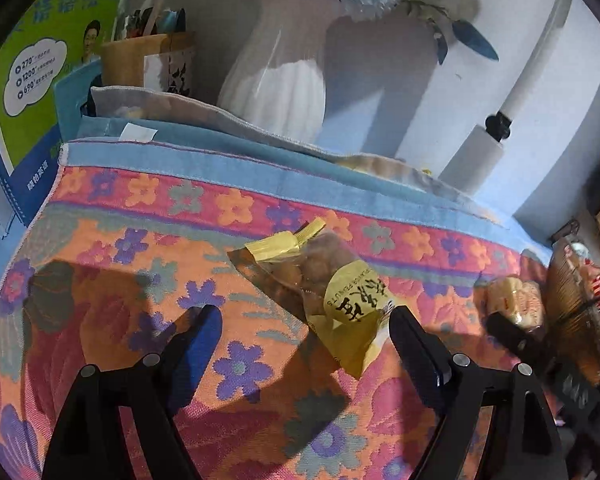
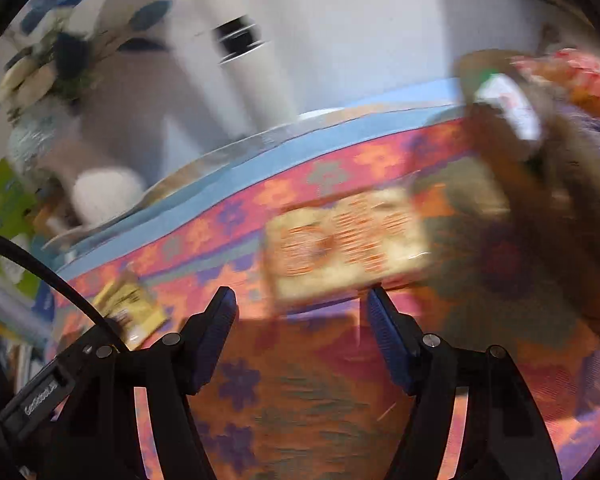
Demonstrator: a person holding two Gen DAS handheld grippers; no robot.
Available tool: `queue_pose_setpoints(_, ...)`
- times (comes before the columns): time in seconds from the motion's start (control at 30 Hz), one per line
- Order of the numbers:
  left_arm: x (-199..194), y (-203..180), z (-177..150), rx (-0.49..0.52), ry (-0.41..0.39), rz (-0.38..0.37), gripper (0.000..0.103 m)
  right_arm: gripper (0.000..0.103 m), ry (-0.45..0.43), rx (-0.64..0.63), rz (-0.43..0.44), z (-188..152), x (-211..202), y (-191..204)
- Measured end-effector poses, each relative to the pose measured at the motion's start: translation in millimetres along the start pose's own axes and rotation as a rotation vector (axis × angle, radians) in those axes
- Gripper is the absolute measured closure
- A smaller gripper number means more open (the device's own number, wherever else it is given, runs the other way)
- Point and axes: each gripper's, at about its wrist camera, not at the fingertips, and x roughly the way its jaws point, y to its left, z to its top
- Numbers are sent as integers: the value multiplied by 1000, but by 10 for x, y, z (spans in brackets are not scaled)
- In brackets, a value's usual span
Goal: Organize snacks
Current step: 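Grasp the yellow peanut bag with the left tool while the right tool grasps the cream cake square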
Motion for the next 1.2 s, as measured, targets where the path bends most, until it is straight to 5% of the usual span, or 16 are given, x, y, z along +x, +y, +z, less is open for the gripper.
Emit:
queue_pose_setpoints(0.1, -87, 152, 35, -34, -19, 5, 19, 36, 54, -134, 186, -53, -57, 212)
queue_pose_setpoints(0.2, -77, 255, 90, -86, -16, -21, 19, 36, 43, -224, 228, -132, -316, 266)
queue_pose_setpoints(0.47, 24, -22, 80, -42, -23, -101, 19, 36, 15, -215, -27, 144, -448, 273)
queue_pose_setpoints(0.7, 186, -124, 68, -20, 11, -48, 23, 36, 244, -275, -128, 842, -83, 369)
queue_pose_setpoints(1.0, 178, 91, 90, -100, 5, -106, 31, 36, 451, -273, -240, 810, 406, 283)
queue_pose_setpoints(1.2, 167, 46, 85, -68, 7, -83, 31, 35, 646, -115, -50, 356, 111, 129)
